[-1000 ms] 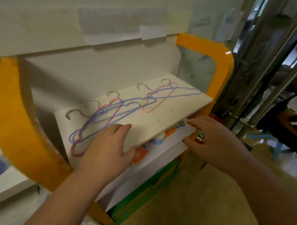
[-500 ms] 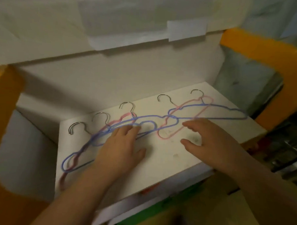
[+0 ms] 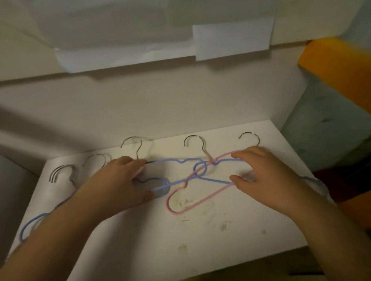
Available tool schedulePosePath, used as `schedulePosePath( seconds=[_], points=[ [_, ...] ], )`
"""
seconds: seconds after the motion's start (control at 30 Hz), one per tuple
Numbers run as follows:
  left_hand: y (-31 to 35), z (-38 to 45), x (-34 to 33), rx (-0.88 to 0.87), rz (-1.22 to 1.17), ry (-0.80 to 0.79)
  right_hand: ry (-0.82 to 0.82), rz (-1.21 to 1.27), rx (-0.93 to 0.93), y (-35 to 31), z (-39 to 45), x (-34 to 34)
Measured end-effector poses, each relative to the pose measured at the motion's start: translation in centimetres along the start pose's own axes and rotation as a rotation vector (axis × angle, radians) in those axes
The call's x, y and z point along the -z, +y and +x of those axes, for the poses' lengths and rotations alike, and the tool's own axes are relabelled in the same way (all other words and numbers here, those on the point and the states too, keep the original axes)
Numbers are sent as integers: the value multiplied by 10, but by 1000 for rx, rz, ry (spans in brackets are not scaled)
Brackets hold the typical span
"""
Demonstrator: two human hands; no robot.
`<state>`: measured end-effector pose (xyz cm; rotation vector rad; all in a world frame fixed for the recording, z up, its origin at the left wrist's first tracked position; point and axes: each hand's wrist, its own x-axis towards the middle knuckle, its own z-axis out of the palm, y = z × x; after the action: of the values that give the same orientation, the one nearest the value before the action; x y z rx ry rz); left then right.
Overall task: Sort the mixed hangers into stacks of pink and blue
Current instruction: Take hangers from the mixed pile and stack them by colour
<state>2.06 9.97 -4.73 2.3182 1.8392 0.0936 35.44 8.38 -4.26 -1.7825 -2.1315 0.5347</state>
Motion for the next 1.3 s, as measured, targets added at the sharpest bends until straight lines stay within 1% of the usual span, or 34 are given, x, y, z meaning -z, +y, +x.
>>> schedulePosePath(
  seconds=[0.1,0.2,0.27,0.4,0.5,0.63,0.77,0.87,0.97,1.07,1.3],
  points=[
    [6,-5,1,66,-23,82,-47,-199,82,22,10,7],
    [16,-12,-2,88,-1,139,-182,-201,174,25,25,9],
    [21,-17,-4,123,-13,151,-275,-246,242,20,38,6],
    [26,-31,-4,177,-50,207,-352,-287,339,15,59,-3],
    [25,-47,-3,244,-26,190,-395,-294,405,11,65,-4],
    [18,-67,-1,320,12,208,-313,-300,439,14,62,-1],
    [21,-83,3,402,5,273,-236,-322,453,19,54,3],
    [21,-92,7,466,-9,253,-175,-328,420,21,49,3],
    [18,-106,6,493,-14,233,-76,-248,370,19,40,3],
    [20,-129,7,507,-13,257,8,-170,327,7,24,5],
    [27,-201,13,496,-50,357,15,-184,347,-48,-38,-6]
  ],
)
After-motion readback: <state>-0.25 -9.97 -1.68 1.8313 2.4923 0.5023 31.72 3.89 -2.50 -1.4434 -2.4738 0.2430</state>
